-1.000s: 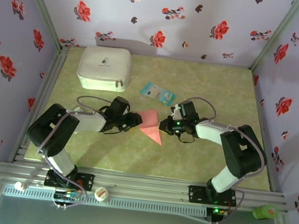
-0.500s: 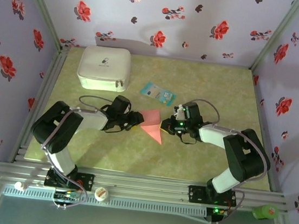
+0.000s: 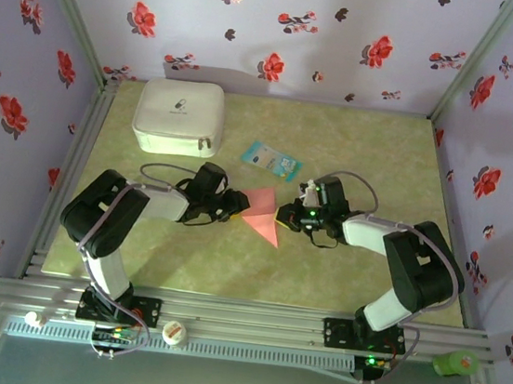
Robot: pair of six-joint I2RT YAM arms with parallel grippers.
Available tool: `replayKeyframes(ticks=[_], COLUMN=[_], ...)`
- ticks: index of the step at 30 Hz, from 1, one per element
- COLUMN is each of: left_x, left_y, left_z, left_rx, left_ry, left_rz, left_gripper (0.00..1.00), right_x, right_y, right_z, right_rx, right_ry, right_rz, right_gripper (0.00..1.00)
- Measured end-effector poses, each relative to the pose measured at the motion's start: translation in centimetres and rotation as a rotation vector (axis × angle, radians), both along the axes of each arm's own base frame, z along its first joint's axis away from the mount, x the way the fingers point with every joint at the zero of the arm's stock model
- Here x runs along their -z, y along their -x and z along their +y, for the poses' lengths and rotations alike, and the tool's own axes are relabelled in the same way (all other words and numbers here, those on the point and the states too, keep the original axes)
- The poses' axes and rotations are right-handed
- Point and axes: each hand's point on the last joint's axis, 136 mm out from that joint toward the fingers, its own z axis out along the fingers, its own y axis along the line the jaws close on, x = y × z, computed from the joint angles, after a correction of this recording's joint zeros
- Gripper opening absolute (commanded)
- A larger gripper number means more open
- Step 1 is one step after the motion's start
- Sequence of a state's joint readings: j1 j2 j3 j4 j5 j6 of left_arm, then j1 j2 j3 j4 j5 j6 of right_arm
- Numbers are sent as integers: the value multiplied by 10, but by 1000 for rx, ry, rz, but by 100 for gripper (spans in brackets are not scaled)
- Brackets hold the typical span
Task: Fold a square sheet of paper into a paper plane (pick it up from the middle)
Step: Fourth fold the wing at the center of the table.
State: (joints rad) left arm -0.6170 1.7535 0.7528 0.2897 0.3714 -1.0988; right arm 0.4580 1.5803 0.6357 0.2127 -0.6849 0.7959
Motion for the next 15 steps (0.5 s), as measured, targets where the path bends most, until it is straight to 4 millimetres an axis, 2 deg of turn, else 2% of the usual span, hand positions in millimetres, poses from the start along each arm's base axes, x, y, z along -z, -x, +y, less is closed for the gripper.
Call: replayKeyframes(ticks=[15], left_x=[-3], left_y=[-4], left_z=[-3], left_rx=[-12], left_ry=[20], left_rz=[-7], left_gripper=[20], right_x=[4], right_y=[2], right_z=[-4], right_rx=[8], right_ry=[4], right_rz=[9], right_gripper=[10])
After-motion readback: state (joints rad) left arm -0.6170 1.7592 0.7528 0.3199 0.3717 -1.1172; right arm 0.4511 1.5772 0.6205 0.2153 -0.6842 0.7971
